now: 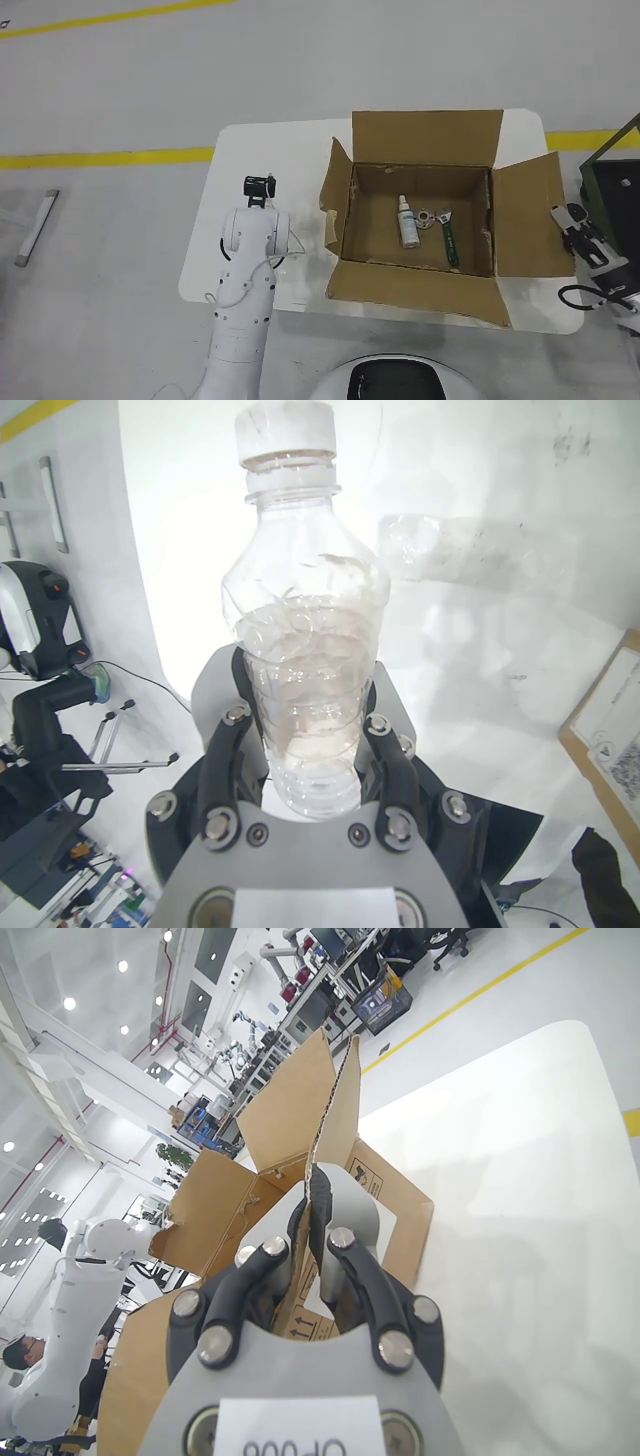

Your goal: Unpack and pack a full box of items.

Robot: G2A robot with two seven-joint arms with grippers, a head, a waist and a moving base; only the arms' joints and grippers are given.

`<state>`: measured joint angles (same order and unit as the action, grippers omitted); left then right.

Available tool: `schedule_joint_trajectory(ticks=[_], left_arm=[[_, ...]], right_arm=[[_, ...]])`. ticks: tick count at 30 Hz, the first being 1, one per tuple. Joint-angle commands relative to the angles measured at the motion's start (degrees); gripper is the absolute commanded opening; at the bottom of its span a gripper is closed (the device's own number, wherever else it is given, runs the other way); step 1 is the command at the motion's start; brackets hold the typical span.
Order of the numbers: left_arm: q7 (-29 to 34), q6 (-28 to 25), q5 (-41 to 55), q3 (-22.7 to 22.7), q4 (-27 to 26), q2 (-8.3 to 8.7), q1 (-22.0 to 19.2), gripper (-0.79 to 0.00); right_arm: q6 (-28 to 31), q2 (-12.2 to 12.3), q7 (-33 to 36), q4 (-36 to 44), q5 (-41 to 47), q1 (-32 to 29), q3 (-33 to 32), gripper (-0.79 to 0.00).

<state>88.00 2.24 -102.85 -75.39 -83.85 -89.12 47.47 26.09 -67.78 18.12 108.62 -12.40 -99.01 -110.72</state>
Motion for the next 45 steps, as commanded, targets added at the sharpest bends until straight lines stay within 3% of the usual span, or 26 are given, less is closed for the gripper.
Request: schedule_joint_trajectory(ticks=[1, 30, 31, 32, 33, 34, 35, 37, 38, 45], left_arm=[[0.00, 0.11, 0.73, 0.51, 0.39, -0.26, 0.63, -0.785], [-2.50, -1.68, 5.85, 2.09, 8.56, -1.13, 1.81, -0.785], [-2.49, -1.67, 5.86, 2.22, 8.77, -1.16, 1.69, -0.754], [-2.40, -1.85, 5.87, 2.40, 9.04, -1.18, 1.59, -0.653], [-2.26, -2.11, 6.06, 2.54, 9.24, -1.21, 1.49, -0.477], [-2.11, -2.25, 6.02, 2.65, 9.39, -1.22, 1.38, -0.219], [-1.57, -2.38, 5.72, 2.80, 9.68, -1.22, 1.25, 0.000], [-0.85, -2.79, 6.13, 2.96, 10.00, -1.27, 0.95, 0.000], [-0.41, -2.97, 6.19, 2.94, 10.15, -1.27, 0.78, 0.000], [0.00, -2.72, 5.81, 2.89, 8.78, -1.27, 0.10, 0.000]], right_arm=[[0.18, 0.02, -0.01, -0.01, 0.17, 0.18, 0.00, -0.785], [1.08, 0.19, -0.09, -1.20, 1.27, 0.29, 0.88, -0.785], [1.03, 0.19, -0.12, -1.20, 1.25, 0.32, 0.95, -0.785], [1.08, 0.19, -0.10, -1.21, 1.18, 0.33, 1.06, -0.785], [1.03, 0.19, -0.10, -1.27, 1.18, 0.33, 1.15, -0.748], [0.98, 0.20, -0.10, -1.26, 1.11, 0.34, 1.20, -0.677], [1.03, 0.21, 0.21, -1.24, 1.26, 0.30, 1.39, -0.536], [1.02, 0.23, 0.35, -1.28, 1.44, 0.32, 1.35, -0.406], [0.93, 0.24, 0.39, -1.27, 1.38, 0.31, 1.33, -0.009], [-0.75, 0.24, -1.65, 0.49, -0.28, -0.31, -0.05, 0.000]])
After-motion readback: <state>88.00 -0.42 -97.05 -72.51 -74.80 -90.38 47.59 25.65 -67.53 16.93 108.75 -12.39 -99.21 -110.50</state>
